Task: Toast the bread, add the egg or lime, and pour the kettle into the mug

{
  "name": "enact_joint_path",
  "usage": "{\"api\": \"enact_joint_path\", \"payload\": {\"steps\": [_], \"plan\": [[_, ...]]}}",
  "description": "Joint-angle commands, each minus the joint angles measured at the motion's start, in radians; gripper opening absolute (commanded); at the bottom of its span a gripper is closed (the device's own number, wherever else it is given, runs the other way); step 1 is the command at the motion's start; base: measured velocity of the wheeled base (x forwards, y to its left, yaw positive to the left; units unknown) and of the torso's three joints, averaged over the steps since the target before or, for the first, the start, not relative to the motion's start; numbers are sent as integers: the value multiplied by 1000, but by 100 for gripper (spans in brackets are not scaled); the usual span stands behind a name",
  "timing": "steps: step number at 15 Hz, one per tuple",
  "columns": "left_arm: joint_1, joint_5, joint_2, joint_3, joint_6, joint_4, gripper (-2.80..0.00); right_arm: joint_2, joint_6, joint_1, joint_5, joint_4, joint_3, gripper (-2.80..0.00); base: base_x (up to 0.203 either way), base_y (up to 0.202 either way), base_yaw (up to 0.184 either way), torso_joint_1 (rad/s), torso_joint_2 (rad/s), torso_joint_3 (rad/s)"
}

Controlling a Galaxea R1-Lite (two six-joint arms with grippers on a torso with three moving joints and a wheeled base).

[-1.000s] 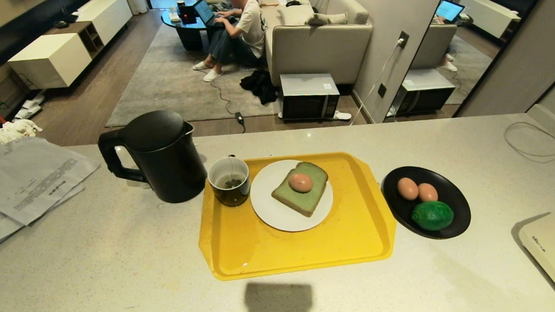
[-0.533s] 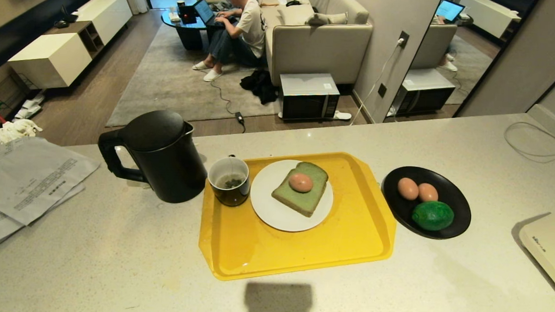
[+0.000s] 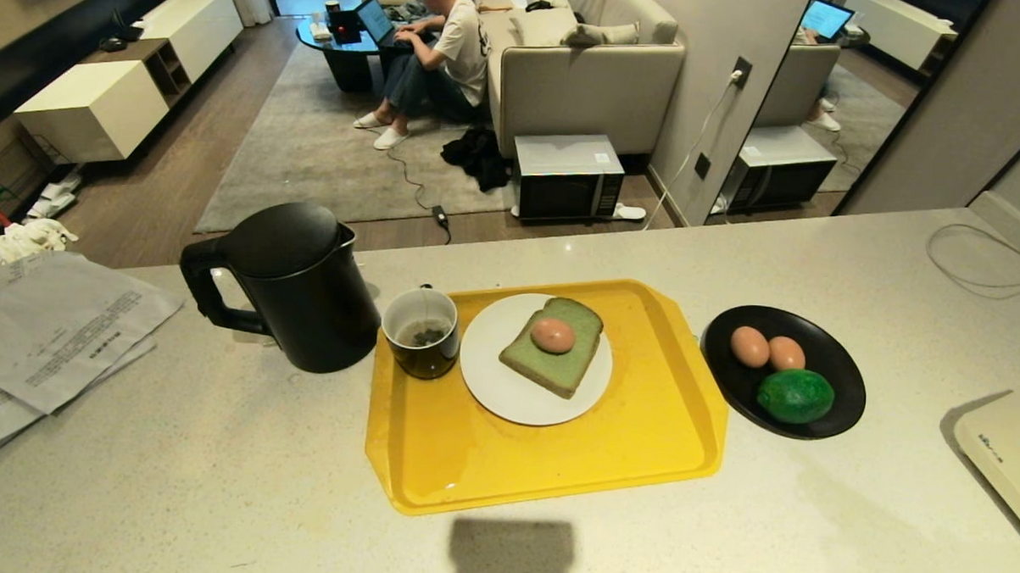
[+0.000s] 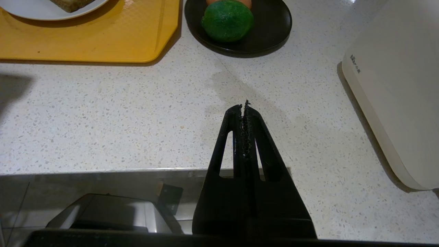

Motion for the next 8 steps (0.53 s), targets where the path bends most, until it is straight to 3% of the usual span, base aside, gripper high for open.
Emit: {"api": "enact_joint_path", "payload": {"steps": [1,6,8], "plan": [[0,-11,2,4,-5,15,-280,1,-1,0,1,0,0,-280,0,0,0,0,0,0],[0,-33,2,7,-6,58,-280,1,-1,0,1,0,0,-280,0,0,0,0,0,0],[0,-24,2,6,-43,57,-280,1,-1,0,1,0,0,-280,0,0,0,0,0,0]]}}
